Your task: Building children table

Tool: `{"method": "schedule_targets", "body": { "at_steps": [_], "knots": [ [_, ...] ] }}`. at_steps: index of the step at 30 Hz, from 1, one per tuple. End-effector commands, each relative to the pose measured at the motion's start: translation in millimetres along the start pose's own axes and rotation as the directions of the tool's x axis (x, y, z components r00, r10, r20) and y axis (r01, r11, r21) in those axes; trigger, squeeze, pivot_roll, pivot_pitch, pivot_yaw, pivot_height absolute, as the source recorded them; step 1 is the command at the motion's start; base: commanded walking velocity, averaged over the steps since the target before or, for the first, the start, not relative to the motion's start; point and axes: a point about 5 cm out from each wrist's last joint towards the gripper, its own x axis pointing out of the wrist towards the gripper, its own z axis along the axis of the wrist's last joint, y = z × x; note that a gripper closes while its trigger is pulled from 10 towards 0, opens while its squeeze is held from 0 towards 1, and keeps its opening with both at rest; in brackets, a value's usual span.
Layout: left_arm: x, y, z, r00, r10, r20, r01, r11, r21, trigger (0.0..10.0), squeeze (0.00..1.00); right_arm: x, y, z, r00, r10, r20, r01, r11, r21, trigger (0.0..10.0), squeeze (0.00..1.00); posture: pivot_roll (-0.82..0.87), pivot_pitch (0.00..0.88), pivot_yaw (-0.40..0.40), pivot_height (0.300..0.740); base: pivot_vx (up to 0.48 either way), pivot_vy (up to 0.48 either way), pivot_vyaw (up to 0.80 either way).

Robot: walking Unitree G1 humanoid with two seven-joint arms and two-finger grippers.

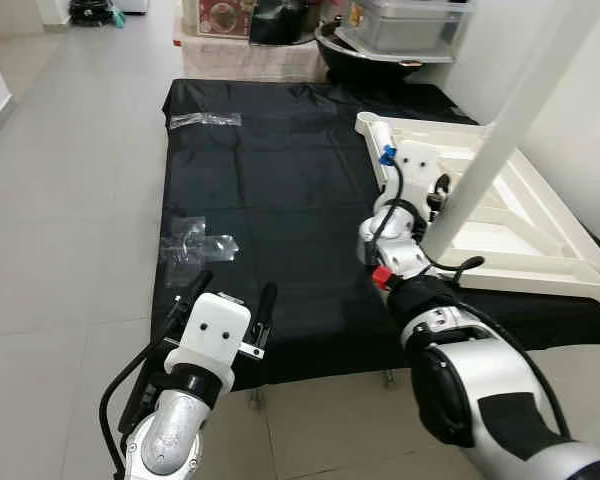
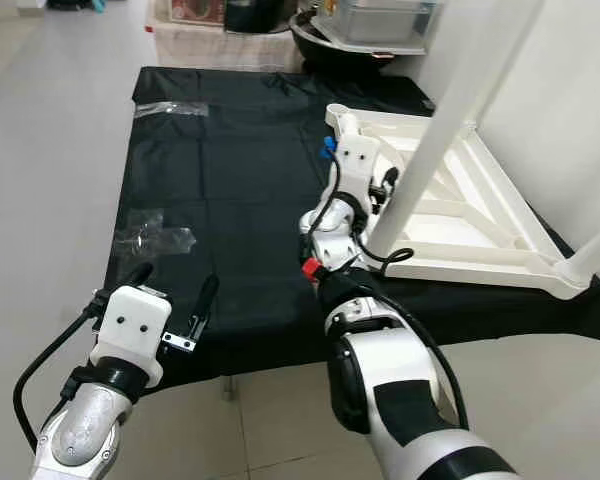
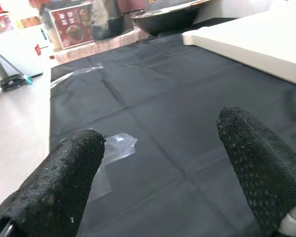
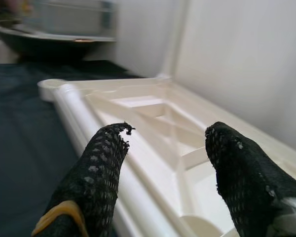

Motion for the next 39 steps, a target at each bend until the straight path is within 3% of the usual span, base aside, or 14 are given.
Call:
{"method": "schedule_targets", "body": {
  "at_steps": [1,2,6,9,13,16,18,19,20,22,25,29,30,39],
  "knots": [
    [-0.9,-1.3,-0.2,1.000,0.003,0.001,-0.003,1.000,0.004,10.0,0.00,6.8,-16.4,-12.3,0.996,-0.083,-0.027,0.083,0.996,-0.021,10.0,0.00,0.10,0.077,-0.130,0.740,0.000,0.000,0.00],
    [-0.9,-0.8,-0.2,1.000,0.006,0.001,-0.006,1.000,0.005,10.0,0.00,11.5,-27.8,-17.7,0.990,-0.135,-0.030,0.134,0.990,-0.036,10.0,0.00,0.10,0.077,-0.127,0.740,0.000,0.000,0.00],
    [-1.1,-1.0,0.0,1.000,0.005,0.001,-0.005,1.000,0.004,10.0,0.00,16.4,-42.7,-26.7,0.982,-0.183,-0.043,0.181,0.982,-0.059,10.0,0.00,0.10,0.078,-0.128,0.740,0.000,0.000,0.00],
    [-1.5,-2.0,-0.4,1.000,0.004,-0.002,-0.004,1.000,0.001,10.0,0.00,26.2,-73.6,-37.0,0.969,-0.246,-0.016,0.242,0.964,-0.113,10.0,0.00,0.09,0.089,-0.121,0.740,0.000,0.000,0.00],
    [-2.2,-2.9,-1.1,1.000,0.000,-0.006,0.000,1.000,-0.002,10.0,0.00,32.3,-89.7,-42.9,0.981,-0.192,0.002,0.190,0.971,-0.147,10.0,0.00,0.08,0.093,-0.117,0.740,0.000,0.000,0.00],
    [-3.1,-2.6,-0.6,1.000,-0.003,-0.006,0.003,1.000,-0.003,10.0,0.00,32.3,-77.6,-43.8,0.998,-0.025,-0.051,0.021,0.997,-0.073,10.0,0.00,0.09,0.099,-0.117,0.740,0.000,0.000,0.00],
    [-3.8,-3.9,-0.2,1.000,-0.011,-0.008,0.011,1.000,-0.003,10.0,0.00,26.1,-51.0,-39.6,0.974,0.220,-0.060,-0.222,0.975,-0.015,10.0,0.00,0.09,0.105,-0.115,0.740,0.000,0.000,0.00],
    [-3.8,-3.9,-0.2,1.000,-0.011,-0.008,0.011,1.000,-0.003,10.0,0.00,26.1,-51.0,-39.6,0.974,0.220,-0.060,-0.222,0.975,-0.015,10.0,0.00,0.09,0.105,-0.115,0.740,0.000,0.000,0.00],
    [-5.1,-6.1,-0.5,1.000,-0.027,-0.013,0.027,1.000,-0.008,10.0,0.00,20.6,-33.4,-33.3,0.935,0.351,-0.041,-0.352,0.936,-0.012,10.0,0.00,0.09,0.115,-0.109,0.740,0.000,0.000,0.00],
    [-7.8,-10.0,0.2,0.998,-0.054,-0.019,0.053,0.998,-0.026,10.0,0.00,14.3,-13.2,-23.6,0.882,0.470,-0.037,-0.471,0.882,-0.018,10.0,0.00,0.10,0.125,-0.112,0.740,0.000,0.000,0.00],
    [-11.5,-13.0,1.6,0.997,-0.077,-0.025,0.076,0.996,-0.041,10.0,0.00,12.4,-1.3,-14.4,0.849,0.527,-0.045,-0.528,0.847,-0.054,10.0,0.00,0.10,0.142,-0.111,0.740,0.000,0.000,0.00],
    [-16.2,-18.4,2.7,0.992,-0.125,-0.029,0.123,0.991,-0.053,10.0,0.00,15.1,1.2,-11.3,0.850,0.519,-0.089,-0.527,0.843,-0.108,10.0,0.00,0.11,0.172,-0.108,0.740,0.000,0.000,0.00],
    [-20.2,-22.8,5.3,0.985,-0.168,-0.027,0.165,0.984,-0.067,10.0,0.00,20.1,-0.6,-5.7,0.857,0.503,-0.108,-0.514,0.843,-0.156,10.0,0.00,0.11,0.191,-0.102,0.740,0.000,0.000,0.00],
    [-26.2,-25.2,10.2,0.979,-0.203,-0.035,0.199,0.976,-0.087,10.0,0.00,41.6,-23.7,8.5,0.898,0.422,-0.124,-0.440,0.871,-0.220,10.0,0.00,0.11,0.266,-0.083,0.740,0.000,0.000,0.00]
  ]
}}
